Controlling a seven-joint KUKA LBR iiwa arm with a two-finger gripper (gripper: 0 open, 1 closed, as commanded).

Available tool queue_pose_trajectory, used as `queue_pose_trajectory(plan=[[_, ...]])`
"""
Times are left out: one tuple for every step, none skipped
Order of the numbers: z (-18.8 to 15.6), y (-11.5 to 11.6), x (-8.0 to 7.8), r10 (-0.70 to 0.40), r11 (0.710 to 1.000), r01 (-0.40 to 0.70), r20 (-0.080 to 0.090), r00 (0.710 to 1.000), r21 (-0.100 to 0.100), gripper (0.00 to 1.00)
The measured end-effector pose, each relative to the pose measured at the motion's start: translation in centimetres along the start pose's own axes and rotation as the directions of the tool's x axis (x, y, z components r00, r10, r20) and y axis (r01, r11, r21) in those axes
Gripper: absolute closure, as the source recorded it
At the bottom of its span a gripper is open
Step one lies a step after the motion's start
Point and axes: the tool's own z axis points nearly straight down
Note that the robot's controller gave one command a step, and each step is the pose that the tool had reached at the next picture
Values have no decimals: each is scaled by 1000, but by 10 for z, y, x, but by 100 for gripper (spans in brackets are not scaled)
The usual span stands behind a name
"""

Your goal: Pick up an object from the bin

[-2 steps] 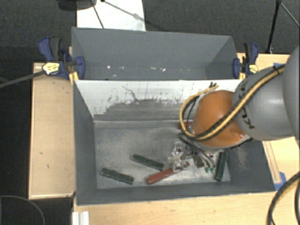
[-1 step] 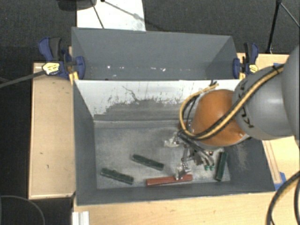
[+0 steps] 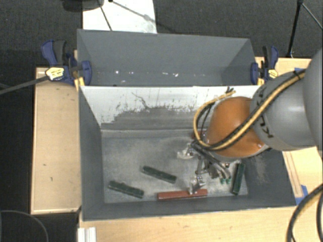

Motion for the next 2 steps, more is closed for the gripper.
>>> queue_pose_trajectory(plan=[[3, 60, -5, 50, 999, -50, -11, 999, -2, 100], [3, 60, -5, 51, 999, -51, -11, 999, -2, 100]])
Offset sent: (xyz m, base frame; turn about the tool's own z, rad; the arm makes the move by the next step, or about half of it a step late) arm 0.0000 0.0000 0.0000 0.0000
